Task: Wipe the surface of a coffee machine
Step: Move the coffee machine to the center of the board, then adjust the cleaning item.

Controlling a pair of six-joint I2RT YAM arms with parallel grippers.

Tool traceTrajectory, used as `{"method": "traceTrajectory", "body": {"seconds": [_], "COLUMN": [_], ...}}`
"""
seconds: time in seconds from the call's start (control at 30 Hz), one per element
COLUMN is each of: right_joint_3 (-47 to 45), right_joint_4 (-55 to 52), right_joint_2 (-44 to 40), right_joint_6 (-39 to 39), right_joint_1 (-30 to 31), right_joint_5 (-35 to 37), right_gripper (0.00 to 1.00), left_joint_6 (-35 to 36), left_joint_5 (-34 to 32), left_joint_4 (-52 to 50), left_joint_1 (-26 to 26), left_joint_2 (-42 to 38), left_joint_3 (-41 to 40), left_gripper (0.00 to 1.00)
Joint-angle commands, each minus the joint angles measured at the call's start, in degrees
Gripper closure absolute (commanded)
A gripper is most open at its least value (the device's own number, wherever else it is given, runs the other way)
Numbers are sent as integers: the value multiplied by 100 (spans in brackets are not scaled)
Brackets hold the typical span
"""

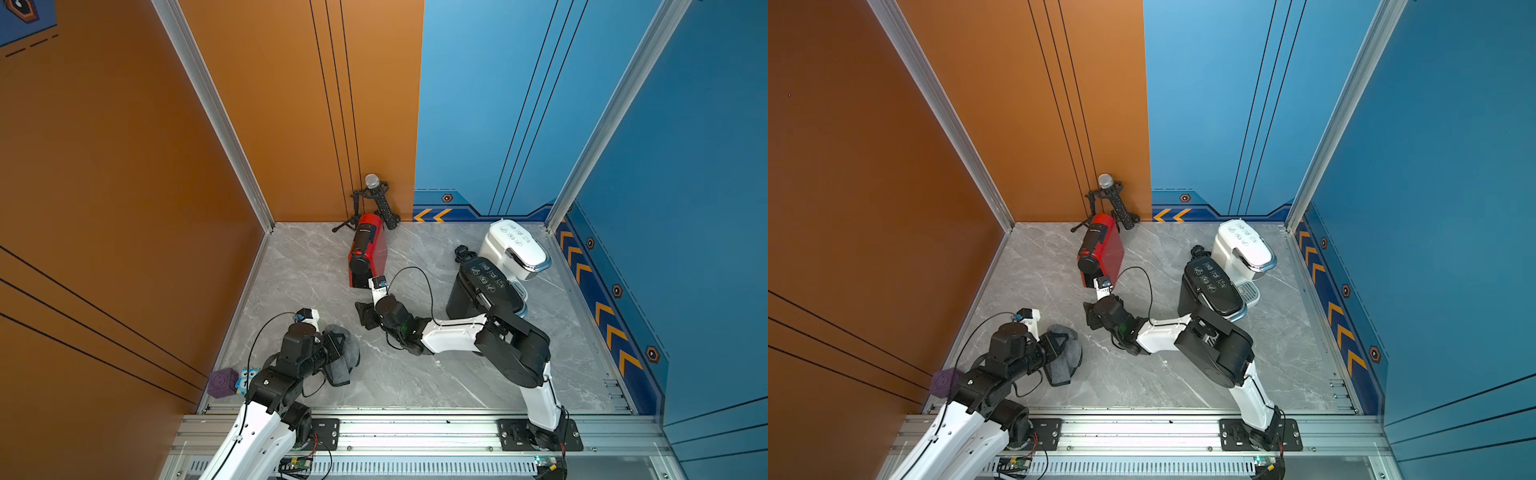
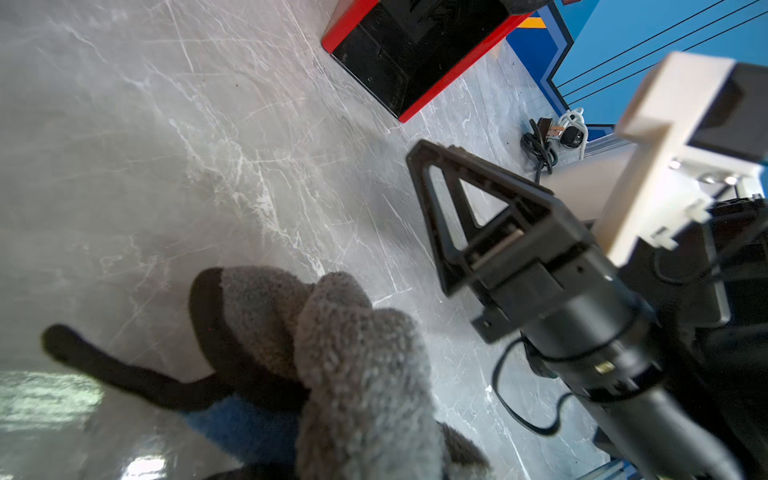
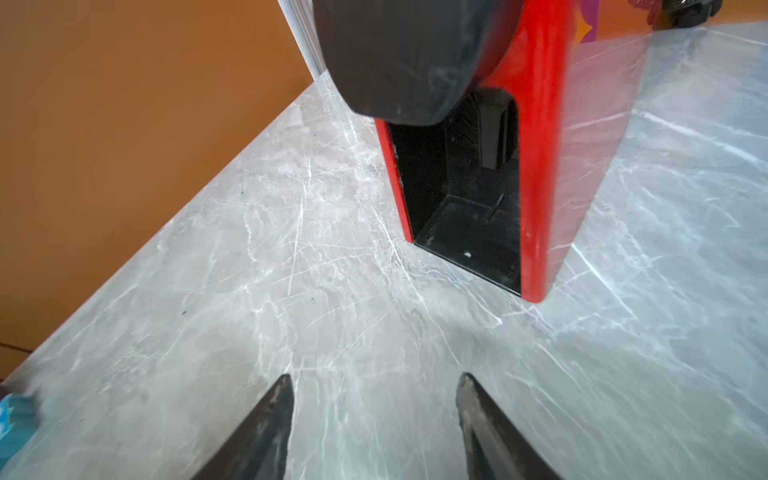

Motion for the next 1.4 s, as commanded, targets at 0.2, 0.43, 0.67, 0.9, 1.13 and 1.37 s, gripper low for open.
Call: {"method": "traceTrajectory", "body": {"seconds": [0.2,0.43,0.67,0.9,1.13,1.37], "right_joint_3": [-1293,-1944,-2558,-2601,-2472,-2395], "right_joint_4": [-1377,-1976,-2360,-2671,-3219,-3051], "right_joint_2": [-2454,-3844,-4879,-5337,-5407,-5589], "right_joint_6": [673,667,419,142,-446,-547], "right_joint_1": [-136,-144,-334,-472,-493,-850], "right_joint_5": [-1896,-3179,-3249,-3439,-2902,-2383], "right_gripper": [20,9,2,0,0,1], "left_joint_6": [-75,-323,-669,-976,-1252,-1448], "left_joint_5": [2,-367,-213,350,651,827], "left_joint_4": [-62,-29,1015,2287,2696,2683], "left_joint_1": [-459,-1316,-2185,-2612,-2847,-2936], "left_joint_2": [185,727,1685,2776,3318,3452], "left_joint_3": [508,1224,1688,2212,2802,2868], "left_gripper": [97,98,99,99,100,100]}}
